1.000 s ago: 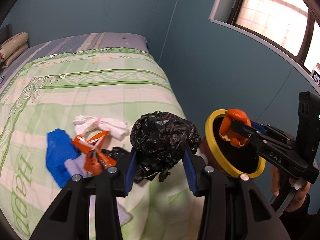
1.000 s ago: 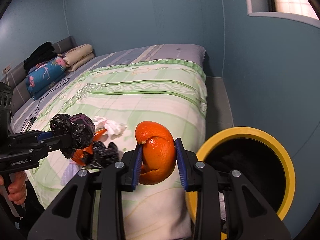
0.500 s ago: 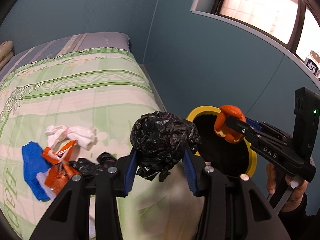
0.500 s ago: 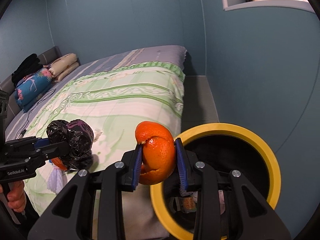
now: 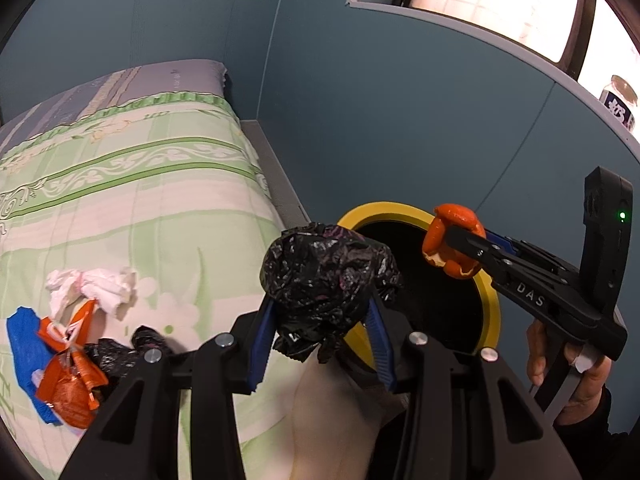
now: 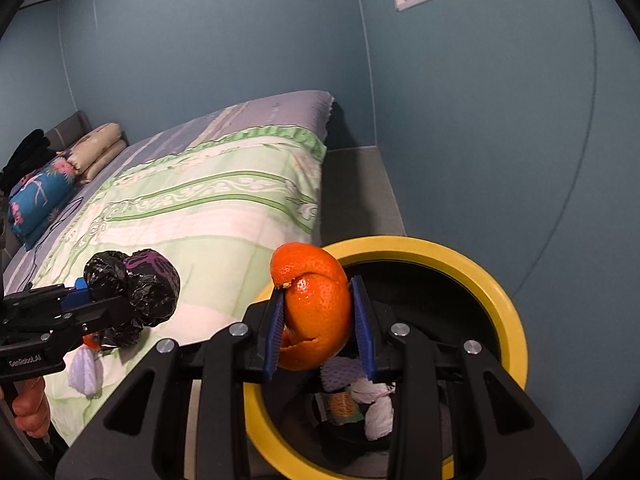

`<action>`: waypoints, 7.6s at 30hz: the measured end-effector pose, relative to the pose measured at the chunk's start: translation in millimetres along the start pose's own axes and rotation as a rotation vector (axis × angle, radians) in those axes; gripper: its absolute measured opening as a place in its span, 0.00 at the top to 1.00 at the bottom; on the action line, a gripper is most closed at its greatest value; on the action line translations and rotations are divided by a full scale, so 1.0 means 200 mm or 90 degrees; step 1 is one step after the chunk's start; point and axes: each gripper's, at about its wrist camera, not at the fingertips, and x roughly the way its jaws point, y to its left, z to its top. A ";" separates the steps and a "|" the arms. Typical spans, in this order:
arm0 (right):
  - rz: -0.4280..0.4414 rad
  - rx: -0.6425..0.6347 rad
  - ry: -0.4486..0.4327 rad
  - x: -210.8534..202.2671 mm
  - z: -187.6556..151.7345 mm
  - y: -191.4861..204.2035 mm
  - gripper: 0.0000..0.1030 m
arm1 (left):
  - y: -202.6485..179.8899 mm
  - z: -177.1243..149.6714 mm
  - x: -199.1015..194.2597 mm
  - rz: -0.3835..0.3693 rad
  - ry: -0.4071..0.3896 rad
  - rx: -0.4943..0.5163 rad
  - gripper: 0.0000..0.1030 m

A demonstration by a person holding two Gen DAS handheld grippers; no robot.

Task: Collect trash
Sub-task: 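Carry the black bag and orange peel in both tools over the bin, then open both tools to drop the bag and peel into the bin, then move both open tools back over the trash pile on the bed, then grasp the blue glove with the left tool while the right tool grasps the purple foam net, then carry the blue glove and foam net in both tools over the bin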

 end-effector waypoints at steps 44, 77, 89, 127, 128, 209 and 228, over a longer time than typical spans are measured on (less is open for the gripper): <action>-0.088 0.128 0.035 0.18 -0.12 -0.43 0.56 | -0.23 0.03 0.42 -0.081 0.066 0.013 0.42; 0.054 -0.032 -0.032 -0.17 0.04 0.46 0.45 | 0.45 0.01 -0.41 0.053 -0.084 -0.092 0.25; 0.161 -0.122 0.011 -0.10 -0.02 0.98 0.44 | 0.90 -0.12 -0.70 0.149 -0.112 -0.180 0.20; 0.219 -0.286 0.234 0.37 -0.59 1.69 0.47 | 1.61 -0.48 -0.20 0.187 0.034 -0.317 0.20; 0.218 -0.285 0.237 0.39 -0.60 1.69 0.49 | 1.61 -0.48 -0.19 0.184 0.034 -0.317 0.20; 0.234 -0.237 0.176 0.03 -0.41 1.37 0.76 | 1.03 -0.59 -0.30 0.344 0.030 -0.096 0.98; 0.265 -0.210 0.148 -0.05 -0.31 1.37 0.76 | 1.27 -0.51 -1.09 0.300 -0.138 -0.230 0.98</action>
